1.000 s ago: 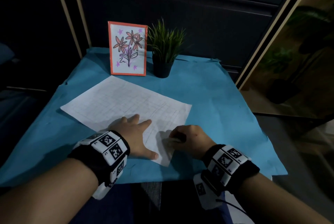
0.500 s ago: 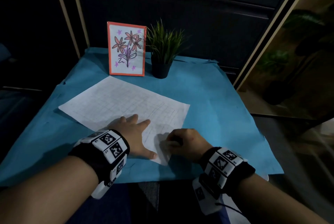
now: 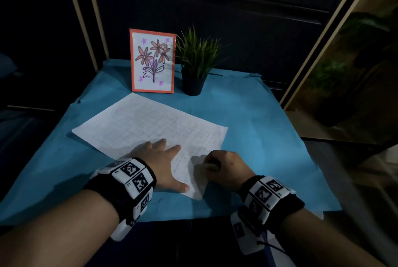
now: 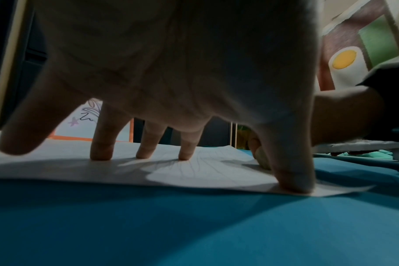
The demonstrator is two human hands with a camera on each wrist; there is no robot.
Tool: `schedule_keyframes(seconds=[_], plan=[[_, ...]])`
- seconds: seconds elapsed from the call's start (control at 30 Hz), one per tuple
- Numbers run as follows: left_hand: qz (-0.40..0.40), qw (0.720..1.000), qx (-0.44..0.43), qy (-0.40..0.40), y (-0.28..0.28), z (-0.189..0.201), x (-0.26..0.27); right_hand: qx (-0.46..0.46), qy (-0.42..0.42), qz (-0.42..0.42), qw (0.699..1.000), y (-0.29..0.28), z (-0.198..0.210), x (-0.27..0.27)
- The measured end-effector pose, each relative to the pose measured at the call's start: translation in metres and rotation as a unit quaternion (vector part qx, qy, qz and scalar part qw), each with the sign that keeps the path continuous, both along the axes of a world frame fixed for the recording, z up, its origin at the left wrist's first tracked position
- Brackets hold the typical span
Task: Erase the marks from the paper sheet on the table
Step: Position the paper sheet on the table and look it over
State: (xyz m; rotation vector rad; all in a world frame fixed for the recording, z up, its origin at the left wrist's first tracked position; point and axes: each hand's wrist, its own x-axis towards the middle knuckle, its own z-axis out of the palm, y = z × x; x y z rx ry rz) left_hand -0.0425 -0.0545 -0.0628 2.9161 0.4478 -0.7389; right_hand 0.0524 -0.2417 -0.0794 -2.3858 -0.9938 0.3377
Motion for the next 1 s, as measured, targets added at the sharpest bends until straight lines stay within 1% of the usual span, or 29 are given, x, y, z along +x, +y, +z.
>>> schedule_keyframes(seconds=[0.07, 0.2, 0.27, 0.33, 0.4, 0.47, 0.53, 0.63, 0.67, 0.7, 0.8, 0.83, 0.9, 1.0], plan=[[-0.001, 1.000, -0.002, 0.000, 0.000, 0.001, 0.000, 0.004, -0.011, 0.012, 1.000, 0.002, 0.001, -0.001], [-0.003, 1.000, -0.003, -0.002, -0.001, 0.002, 0.000, -0.002, 0.000, 0.080, 0.997, 0.001, 0.003, -0.013], [-0.001, 1.000, -0.004, -0.002, -0.001, 0.002, 0.000, -0.006, 0.009, 0.069, 0.998, 0.001, 0.004, -0.010], [0.000, 1.000, -0.004, 0.002, 0.000, 0.001, 0.000, -0.011, 0.012, 0.036, 0.999, 0.002, 0.004, -0.003], [0.001, 1.000, -0.002, 0.004, 0.000, 0.001, 0.001, -0.009, -0.003, 0.017, 1.000, 0.004, 0.003, 0.002], [-0.001, 1.000, -0.001, 0.003, 0.001, 0.001, 0.001, 0.001, -0.020, 0.021, 1.000, 0.004, 0.002, 0.001], [-0.002, 1.000, -0.001, 0.002, 0.000, 0.002, 0.000, 0.002, -0.013, 0.051, 0.999, 0.002, 0.001, -0.005], [-0.004, 1.000, 0.001, 0.001, -0.001, 0.003, -0.001, -0.016, 0.021, 0.115, 0.993, -0.003, 0.004, -0.017], [-0.005, 1.000, 0.002, 0.001, -0.001, 0.003, -0.001, -0.016, 0.020, 0.121, 0.992, -0.003, 0.004, -0.016], [-0.006, 1.000, 0.005, 0.002, -0.001, 0.003, -0.001, -0.011, 0.012, 0.107, 0.994, -0.002, 0.004, -0.011], [-0.004, 1.000, 0.006, 0.006, 0.000, 0.002, 0.000, 0.002, -0.009, 0.022, 1.000, 0.000, 0.003, 0.007], [-0.003, 1.000, 0.005, 0.007, 0.000, 0.001, 0.000, 0.005, -0.014, 0.017, 1.000, 0.000, 0.002, 0.009], [-0.002, 1.000, 0.002, 0.006, 0.000, 0.001, -0.001, 0.008, -0.020, 0.043, 0.999, -0.002, 0.001, 0.001], [-0.003, 1.000, 0.001, 0.005, 0.000, 0.003, -0.002, -0.005, -0.007, 0.098, 0.995, -0.007, 0.003, -0.011]])
